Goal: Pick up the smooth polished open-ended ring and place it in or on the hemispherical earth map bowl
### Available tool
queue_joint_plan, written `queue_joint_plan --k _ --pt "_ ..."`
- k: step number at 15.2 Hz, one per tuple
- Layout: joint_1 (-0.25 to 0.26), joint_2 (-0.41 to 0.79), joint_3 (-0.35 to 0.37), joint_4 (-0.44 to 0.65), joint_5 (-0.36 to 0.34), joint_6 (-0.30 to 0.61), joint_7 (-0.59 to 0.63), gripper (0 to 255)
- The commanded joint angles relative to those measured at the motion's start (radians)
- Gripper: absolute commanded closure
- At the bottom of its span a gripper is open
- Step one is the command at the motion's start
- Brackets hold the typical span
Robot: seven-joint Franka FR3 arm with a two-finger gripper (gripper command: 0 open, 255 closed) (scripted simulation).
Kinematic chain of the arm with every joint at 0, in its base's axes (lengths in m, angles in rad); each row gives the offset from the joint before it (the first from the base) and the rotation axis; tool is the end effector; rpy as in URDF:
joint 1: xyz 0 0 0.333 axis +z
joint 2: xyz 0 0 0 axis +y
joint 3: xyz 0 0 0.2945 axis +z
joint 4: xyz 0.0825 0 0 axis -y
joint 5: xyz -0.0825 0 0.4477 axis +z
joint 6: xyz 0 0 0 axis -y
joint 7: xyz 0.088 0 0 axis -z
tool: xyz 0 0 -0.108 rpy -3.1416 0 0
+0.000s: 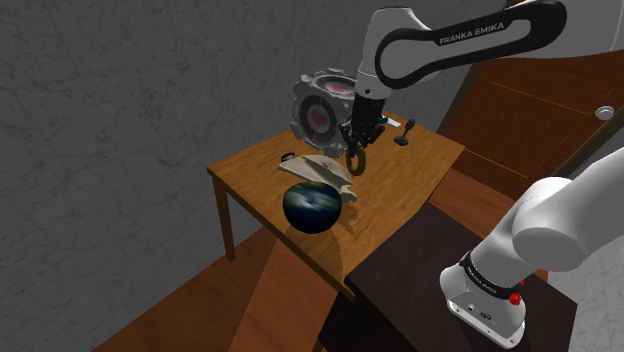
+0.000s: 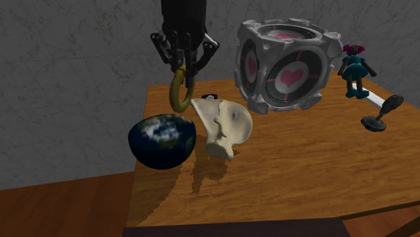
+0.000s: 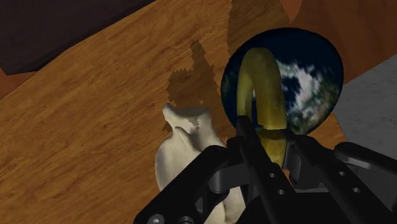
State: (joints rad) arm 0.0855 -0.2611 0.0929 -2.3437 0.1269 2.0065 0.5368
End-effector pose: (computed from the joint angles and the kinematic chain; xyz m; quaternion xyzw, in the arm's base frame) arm 0.5048 0.0983 0.3768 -0.9763 0.2083 0.0513 0.0284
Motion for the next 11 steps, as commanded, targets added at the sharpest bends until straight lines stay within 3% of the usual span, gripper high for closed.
queue_joint_plan --k 1,5,9,10,11 --pt "0.024 0.025 0.035 0.030 0.012 0.001 0.054 255" --pt "0.059 0.091 0.088 0.106 0.018 0.001 0.140 255" --pt "0.058 0.100 0.087 0.088 0.018 0.027 0.135 255" --pt "0.058 0.100 0.087 0.088 0.018 0.027 0.135 0" --pt "0.061 0.078 0.091 0.098 0.012 -0.005 0.146 0"
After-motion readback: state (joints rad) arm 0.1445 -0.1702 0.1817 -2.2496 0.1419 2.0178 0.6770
